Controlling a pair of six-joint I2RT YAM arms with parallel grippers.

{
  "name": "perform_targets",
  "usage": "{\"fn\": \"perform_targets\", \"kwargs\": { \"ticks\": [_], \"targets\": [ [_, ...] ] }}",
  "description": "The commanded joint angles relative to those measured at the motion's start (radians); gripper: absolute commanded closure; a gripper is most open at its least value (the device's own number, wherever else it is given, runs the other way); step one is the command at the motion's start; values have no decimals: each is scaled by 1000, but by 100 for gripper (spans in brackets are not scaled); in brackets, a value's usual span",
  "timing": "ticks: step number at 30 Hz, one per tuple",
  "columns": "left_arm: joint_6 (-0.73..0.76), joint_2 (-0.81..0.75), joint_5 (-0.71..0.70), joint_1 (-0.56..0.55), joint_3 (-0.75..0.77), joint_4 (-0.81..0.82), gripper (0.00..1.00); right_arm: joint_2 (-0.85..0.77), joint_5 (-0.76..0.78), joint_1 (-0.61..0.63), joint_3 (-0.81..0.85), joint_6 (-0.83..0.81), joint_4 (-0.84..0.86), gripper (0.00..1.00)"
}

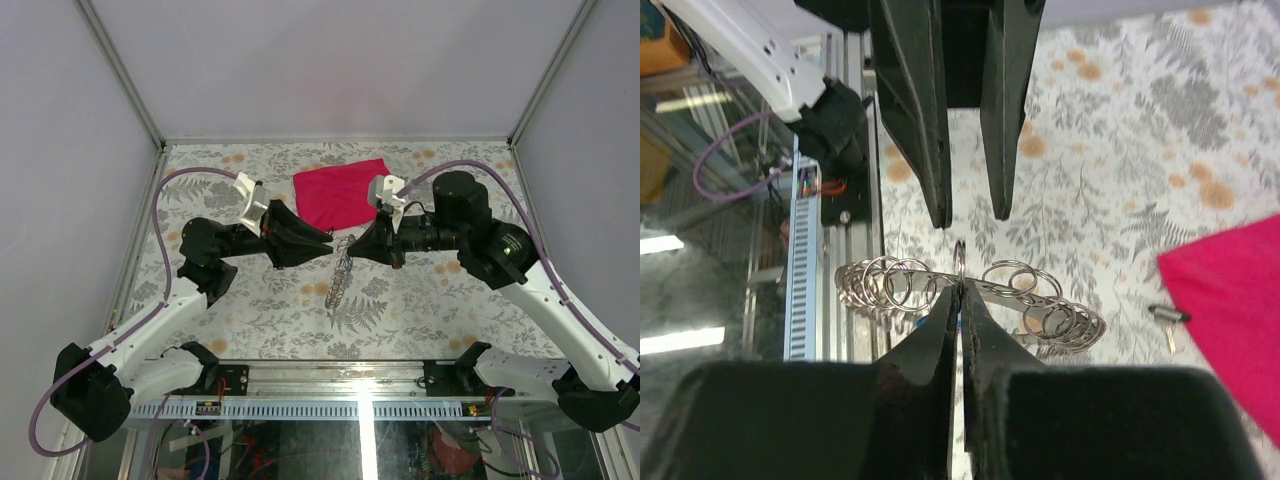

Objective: Put the keys on the keyring

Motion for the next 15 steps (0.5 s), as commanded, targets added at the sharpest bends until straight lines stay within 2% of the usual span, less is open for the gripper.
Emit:
{"fn": "perform_targets", "kwargs": {
  "ticks": [1,8,15],
  "targets": [
    [108,-9,-32,-25,60,-119,73,62,42,-1,141,-119,-265,100],
    [203,4,-53,-71,84,-236,69,157,151,0,302,-157,-489,100],
    [245,32,-70,-92,100,-278,68,270,207,14,472,-152,-694,100]
  ]
}}
